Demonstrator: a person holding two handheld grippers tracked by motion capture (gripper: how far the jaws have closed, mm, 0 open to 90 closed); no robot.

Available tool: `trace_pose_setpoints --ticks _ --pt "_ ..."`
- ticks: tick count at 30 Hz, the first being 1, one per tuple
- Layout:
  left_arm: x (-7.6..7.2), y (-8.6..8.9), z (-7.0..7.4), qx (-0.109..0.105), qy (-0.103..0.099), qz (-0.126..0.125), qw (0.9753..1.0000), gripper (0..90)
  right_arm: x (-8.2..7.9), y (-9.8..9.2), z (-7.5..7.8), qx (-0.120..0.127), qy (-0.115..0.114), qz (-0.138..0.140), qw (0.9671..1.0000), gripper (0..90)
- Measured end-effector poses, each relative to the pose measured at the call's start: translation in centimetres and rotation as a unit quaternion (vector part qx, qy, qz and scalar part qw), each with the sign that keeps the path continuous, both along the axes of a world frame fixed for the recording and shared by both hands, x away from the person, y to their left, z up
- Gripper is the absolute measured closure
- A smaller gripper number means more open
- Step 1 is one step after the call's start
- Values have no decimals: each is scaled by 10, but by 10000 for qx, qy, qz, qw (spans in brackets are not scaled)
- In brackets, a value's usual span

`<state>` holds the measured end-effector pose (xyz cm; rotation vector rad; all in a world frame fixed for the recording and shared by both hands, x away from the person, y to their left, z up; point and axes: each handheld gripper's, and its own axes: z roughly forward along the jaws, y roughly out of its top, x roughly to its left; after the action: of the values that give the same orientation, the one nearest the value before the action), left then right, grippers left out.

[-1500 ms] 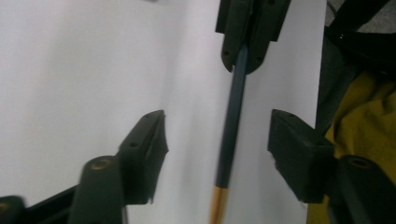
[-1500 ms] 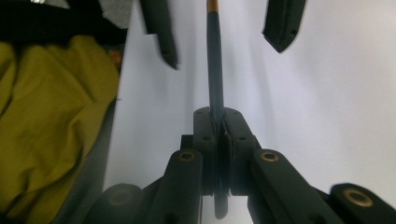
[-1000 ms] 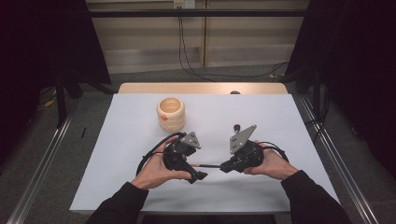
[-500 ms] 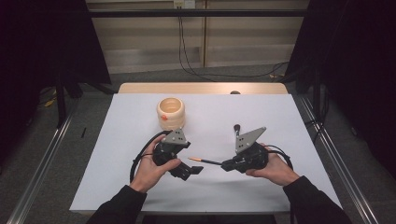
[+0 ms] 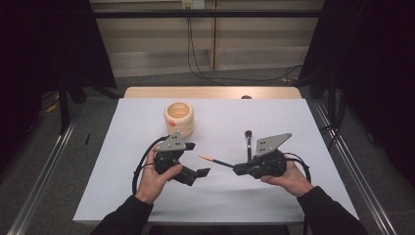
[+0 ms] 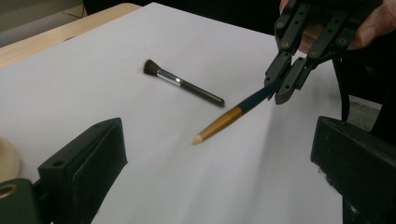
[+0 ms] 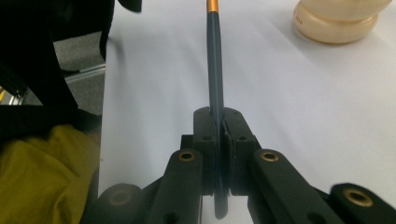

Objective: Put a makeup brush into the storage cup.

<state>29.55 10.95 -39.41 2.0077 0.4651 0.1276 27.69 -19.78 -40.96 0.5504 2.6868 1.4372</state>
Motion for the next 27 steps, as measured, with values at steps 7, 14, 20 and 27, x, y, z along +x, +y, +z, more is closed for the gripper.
trace_pose_setpoints --ticks 7,14,20,27 --pt "-1 0 0 -122 -20 -22 9999 28 -1 -4 2 154 -106 -103 9998 861" --pt "-1 0 -1 -189 -75 -25 9998 28 -2 -7 6 472 -205 -169 9985 861" --pt "-4 -3 -1 -235 -112 -39 9997 33 -3 -8 10 735 -333 -185 9966 861" --pt "-7 -4 3 -448 -193 -6 9988 36 -6 -9 15 1131 -463 -260 9922 861"
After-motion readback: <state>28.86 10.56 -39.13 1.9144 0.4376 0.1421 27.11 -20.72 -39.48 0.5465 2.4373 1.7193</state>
